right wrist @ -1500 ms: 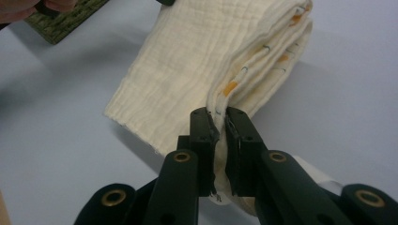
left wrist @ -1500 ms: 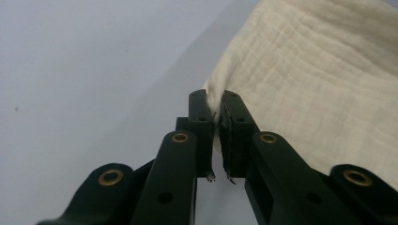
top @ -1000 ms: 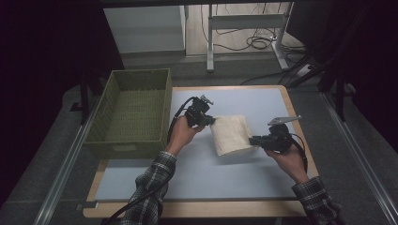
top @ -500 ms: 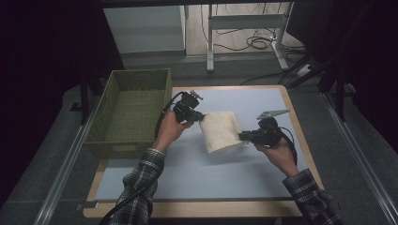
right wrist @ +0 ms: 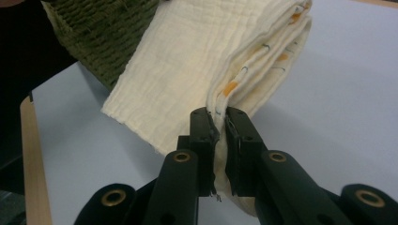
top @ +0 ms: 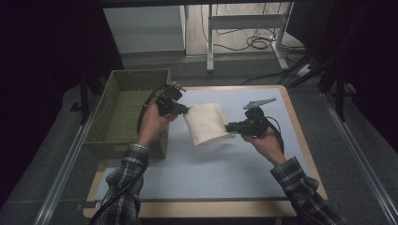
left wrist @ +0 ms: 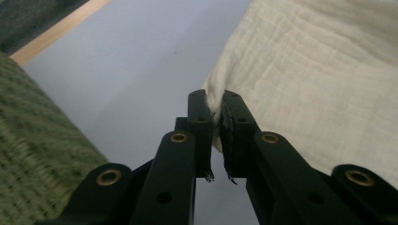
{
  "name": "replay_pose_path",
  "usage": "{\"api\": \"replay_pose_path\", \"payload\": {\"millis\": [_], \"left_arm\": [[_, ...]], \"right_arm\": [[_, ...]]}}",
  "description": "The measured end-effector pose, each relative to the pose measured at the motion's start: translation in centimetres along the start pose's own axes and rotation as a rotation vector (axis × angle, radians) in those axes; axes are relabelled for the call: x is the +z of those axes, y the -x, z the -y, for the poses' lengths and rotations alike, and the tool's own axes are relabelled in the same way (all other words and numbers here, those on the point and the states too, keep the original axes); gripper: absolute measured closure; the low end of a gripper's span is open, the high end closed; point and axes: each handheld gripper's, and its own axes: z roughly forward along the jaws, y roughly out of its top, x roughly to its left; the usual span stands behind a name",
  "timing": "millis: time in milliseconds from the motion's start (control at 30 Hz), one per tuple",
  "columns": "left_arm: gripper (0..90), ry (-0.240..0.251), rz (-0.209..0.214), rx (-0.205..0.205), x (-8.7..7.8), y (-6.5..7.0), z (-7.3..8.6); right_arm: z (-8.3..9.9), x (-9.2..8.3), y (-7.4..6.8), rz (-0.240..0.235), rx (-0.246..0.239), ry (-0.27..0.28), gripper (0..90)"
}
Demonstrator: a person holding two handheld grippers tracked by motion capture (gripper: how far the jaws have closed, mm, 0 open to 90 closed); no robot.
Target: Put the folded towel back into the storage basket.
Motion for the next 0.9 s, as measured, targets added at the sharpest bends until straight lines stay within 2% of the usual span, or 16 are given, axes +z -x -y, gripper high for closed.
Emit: {"api": "replay_pose_path", "payload": {"millis": [567,900], "left_arm": [[83.7,-0.002,-0.064,-0.034,-4.4,-3.1,1.4],[83.8,0.004,-0.104,-0.071,-6.6,-4.8,2.8]], "right_arm": [[-4.2,2.5,-1.7,-0.067,-0.025,0.007,81.9],[-6.5,4.2,-3.0,-0.107,-0.040,0.006,81.9]]}}
